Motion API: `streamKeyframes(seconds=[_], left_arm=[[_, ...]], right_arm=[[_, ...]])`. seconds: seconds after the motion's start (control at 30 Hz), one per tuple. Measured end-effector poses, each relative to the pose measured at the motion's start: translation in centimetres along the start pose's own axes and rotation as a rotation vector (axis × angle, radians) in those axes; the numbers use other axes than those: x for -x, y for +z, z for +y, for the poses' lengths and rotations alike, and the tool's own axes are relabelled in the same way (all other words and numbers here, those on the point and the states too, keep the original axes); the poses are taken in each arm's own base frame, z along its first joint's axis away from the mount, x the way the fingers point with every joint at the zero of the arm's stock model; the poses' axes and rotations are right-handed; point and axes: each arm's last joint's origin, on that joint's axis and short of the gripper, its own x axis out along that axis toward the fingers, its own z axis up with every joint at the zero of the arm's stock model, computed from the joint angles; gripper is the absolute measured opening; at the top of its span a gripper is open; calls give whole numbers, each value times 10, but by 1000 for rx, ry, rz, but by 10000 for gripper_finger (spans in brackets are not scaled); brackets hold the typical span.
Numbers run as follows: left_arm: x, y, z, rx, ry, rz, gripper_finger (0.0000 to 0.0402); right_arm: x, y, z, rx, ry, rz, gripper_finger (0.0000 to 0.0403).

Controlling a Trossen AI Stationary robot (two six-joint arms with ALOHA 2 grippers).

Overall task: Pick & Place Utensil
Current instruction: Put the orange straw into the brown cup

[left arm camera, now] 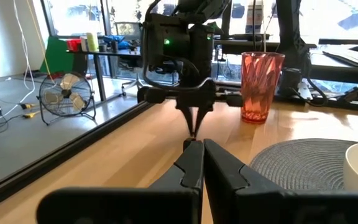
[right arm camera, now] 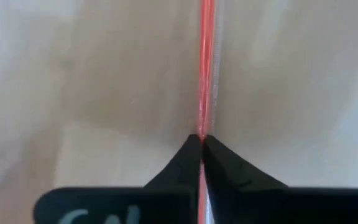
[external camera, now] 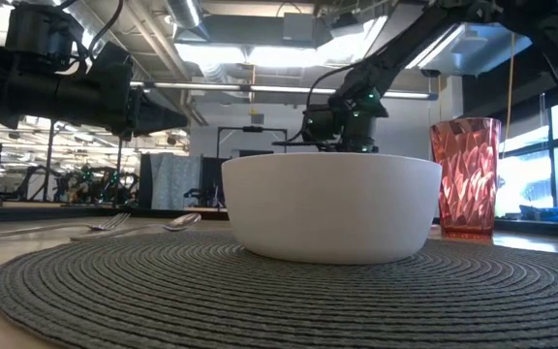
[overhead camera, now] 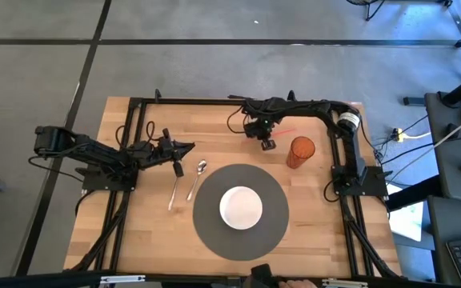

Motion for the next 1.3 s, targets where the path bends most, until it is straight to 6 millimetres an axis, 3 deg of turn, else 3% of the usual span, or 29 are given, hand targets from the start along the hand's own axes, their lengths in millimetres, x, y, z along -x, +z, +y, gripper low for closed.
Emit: streamKeyframes(seconds=[0.27, 0.43, 0.6, 0.73, 0.87, 0.97, 1.03, 1.17, 1.3], left_arm=[[0, 1, 1, 3, 35, -8, 6], [0, 1, 1, 3, 45, -9, 6], [0, 1, 1, 3, 46, -7, 6], [0, 0, 1, 1, 46, 0, 6], [0, 0, 1, 3, 46, 2, 6], [0, 0, 1, 4, 46, 2, 6], [0, 0, 1, 11, 46, 2, 6], [0, 0, 1, 26, 46, 2, 6], [0, 0, 1, 28, 50, 1, 6]], right_arm=[[49, 40, -16, -37, -124, -124, 4], [96, 73, -16, -35, -164, -284, 2], [153, 93, -4, -23, -102, -493, 1], [211, 96, 24, -6, -145, -641, 1], [274, 80, 61, 0, -187, -785, 1], [320, 55, 90, -26, -241, -895, 1], [340, 36, 108, -78, -281, -932, 0], [355, -7, 143, -180, -319, -979, 0], [352, -52, 173, -245, -352, -1098, 0]])
